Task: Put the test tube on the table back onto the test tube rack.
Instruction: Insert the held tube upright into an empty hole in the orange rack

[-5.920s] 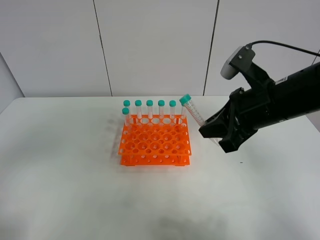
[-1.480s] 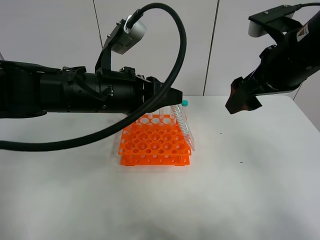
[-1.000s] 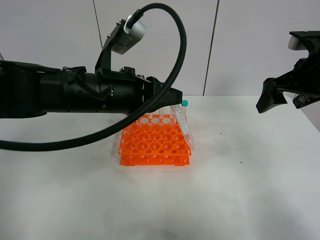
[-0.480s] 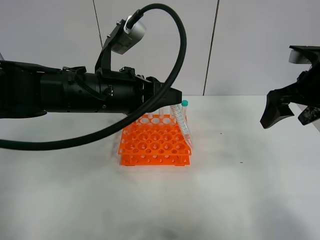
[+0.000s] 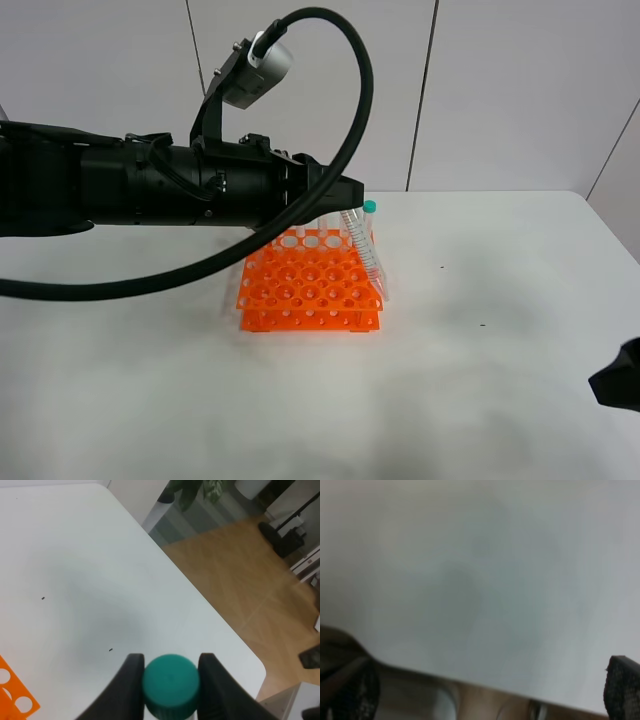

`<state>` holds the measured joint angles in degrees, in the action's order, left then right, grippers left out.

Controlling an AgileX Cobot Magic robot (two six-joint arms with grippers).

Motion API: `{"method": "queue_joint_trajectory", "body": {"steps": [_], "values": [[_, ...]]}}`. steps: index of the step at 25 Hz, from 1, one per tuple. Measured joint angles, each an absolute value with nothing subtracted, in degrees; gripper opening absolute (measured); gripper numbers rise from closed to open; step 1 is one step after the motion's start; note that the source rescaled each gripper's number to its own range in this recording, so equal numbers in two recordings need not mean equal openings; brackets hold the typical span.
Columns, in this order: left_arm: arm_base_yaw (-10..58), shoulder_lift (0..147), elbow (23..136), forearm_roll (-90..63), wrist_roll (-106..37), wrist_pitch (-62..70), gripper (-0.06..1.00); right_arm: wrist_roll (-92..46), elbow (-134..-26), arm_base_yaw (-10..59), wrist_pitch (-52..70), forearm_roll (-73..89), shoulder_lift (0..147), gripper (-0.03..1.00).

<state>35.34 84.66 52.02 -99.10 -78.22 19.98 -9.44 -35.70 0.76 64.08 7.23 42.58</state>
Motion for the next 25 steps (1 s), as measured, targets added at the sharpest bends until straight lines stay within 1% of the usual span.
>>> {"method": "queue_joint_trajectory", "body": {"steps": [3, 6, 9, 12, 19, 25], "values": [[35.34, 84.66, 52.02, -99.1, -78.22, 19.98, 0.0, -9.37, -29.99, 0.76, 60.27, 7.12, 29.95, 1.0], [35.34, 84.66, 52.02, -99.1, -78.22, 19.98, 0.0, -8.47, -29.11, 0.76, 59.0, 6.33, 19.35, 1.0], [35.34, 84.66, 52.02, -99.1, -78.22, 19.98, 0.0, -8.1, -29.09, 0.76, 58.66, 5.64, 12.48, 1.0], [35.34, 84.66, 52.02, -99.1, -78.22, 19.98, 0.0, -8.03, -29.09, 0.76, 58.66, 5.64, 9.08, 1.0], [35.34, 84.66, 52.02, -99.1, -78.22, 19.98, 0.0, -7.95, -29.09, 1.29, 58.55, 5.6, 6.78, 1.0], [35.34, 84.66, 52.02, -99.1, -78.22, 19.98, 0.0, -7.95, -28.86, 1.6, 58.48, 5.6, -0.03, 1.0]]}}
